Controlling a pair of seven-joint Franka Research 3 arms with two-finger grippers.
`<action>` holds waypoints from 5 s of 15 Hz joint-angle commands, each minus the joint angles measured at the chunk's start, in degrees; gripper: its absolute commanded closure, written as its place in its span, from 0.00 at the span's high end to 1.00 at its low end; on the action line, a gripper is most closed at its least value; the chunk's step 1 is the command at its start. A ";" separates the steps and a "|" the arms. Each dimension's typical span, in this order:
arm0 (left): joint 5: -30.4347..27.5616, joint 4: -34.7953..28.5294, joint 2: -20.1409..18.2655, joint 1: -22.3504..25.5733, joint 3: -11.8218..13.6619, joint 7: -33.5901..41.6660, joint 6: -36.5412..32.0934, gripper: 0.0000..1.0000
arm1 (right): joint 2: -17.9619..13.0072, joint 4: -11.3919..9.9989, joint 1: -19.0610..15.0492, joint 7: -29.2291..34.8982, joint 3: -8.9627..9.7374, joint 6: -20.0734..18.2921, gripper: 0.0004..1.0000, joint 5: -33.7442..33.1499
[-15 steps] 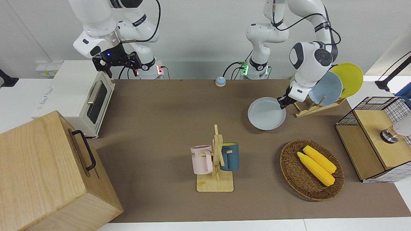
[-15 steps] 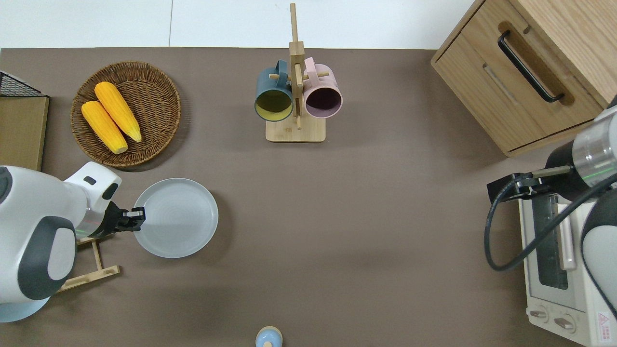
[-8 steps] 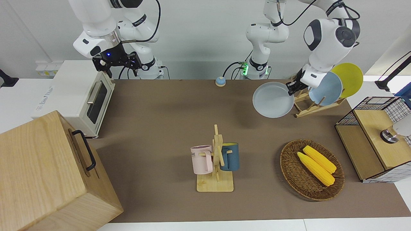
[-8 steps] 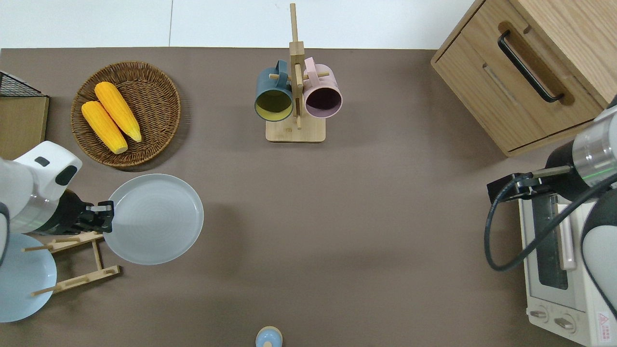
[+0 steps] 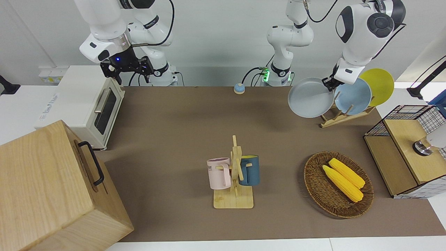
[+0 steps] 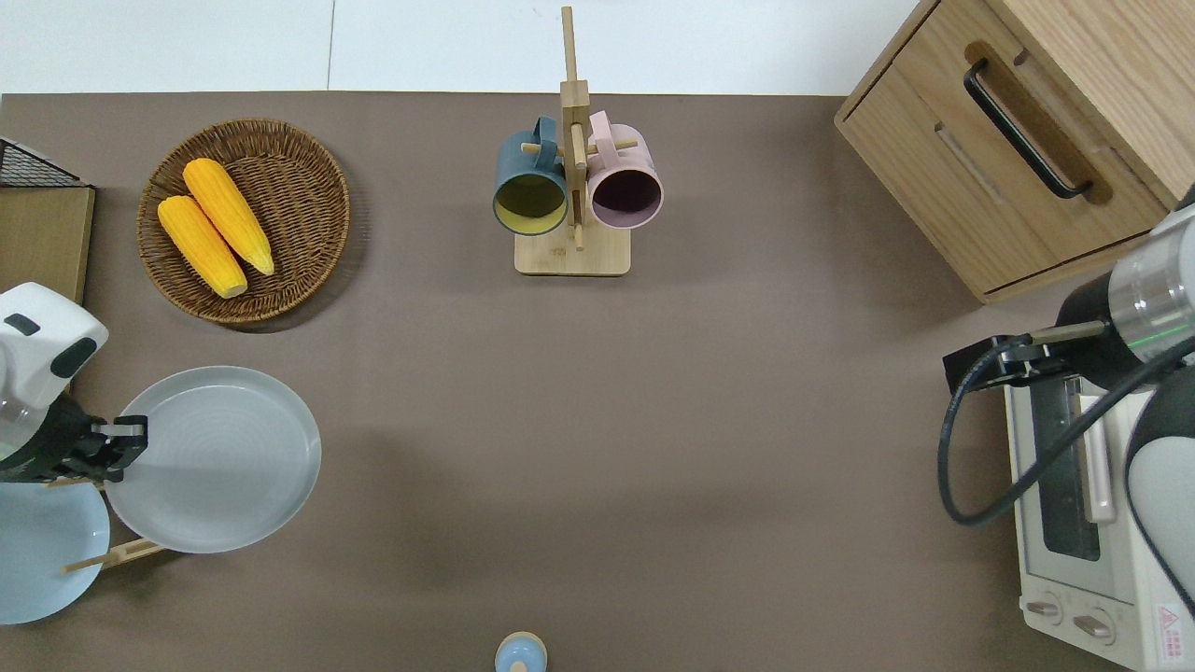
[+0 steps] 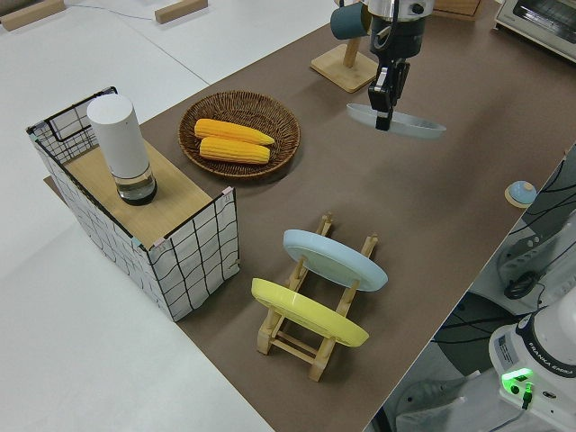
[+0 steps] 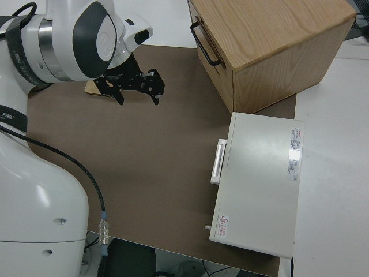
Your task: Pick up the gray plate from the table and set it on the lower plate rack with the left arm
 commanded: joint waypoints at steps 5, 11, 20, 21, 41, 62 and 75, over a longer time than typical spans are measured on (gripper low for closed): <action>22.60 0.67 -0.28 -0.44 -2.70 -0.37 -5.19 0.00 | -0.12 0.41 -1.32 0.68 1.21 -0.62 0.98 -0.37; 31.15 -1.17 0.42 -0.36 -3.58 -2.65 -6.24 0.00 | -0.12 0.41 -1.32 0.68 1.21 -0.70 0.98 -0.37; 35.02 -9.52 1.12 -0.71 -3.67 -13.20 -4.49 0.00 | -0.12 0.41 -1.32 0.68 1.21 -0.62 0.98 -0.28; 35.02 -10.13 1.30 -0.80 -3.67 -14.25 -4.31 0.00 | -0.20 0.41 -1.32 0.68 1.21 -0.62 0.98 -0.37; 36.87 -18.31 4.47 -2.29 -3.67 -29.64 2.54 0.00 | -0.12 0.41 -1.32 0.68 1.21 -0.70 0.98 -0.37; 23.80 -4.80 3.76 -1.94 -1.65 -10.06 2.19 1.00 | -0.12 0.41 -1.32 0.68 1.21 -0.70 0.98 -0.28; -12.09 4.19 3.94 0.78 -1.99 7.62 7.90 1.00 | -0.12 0.41 -1.32 0.68 1.21 -0.62 0.98 -0.37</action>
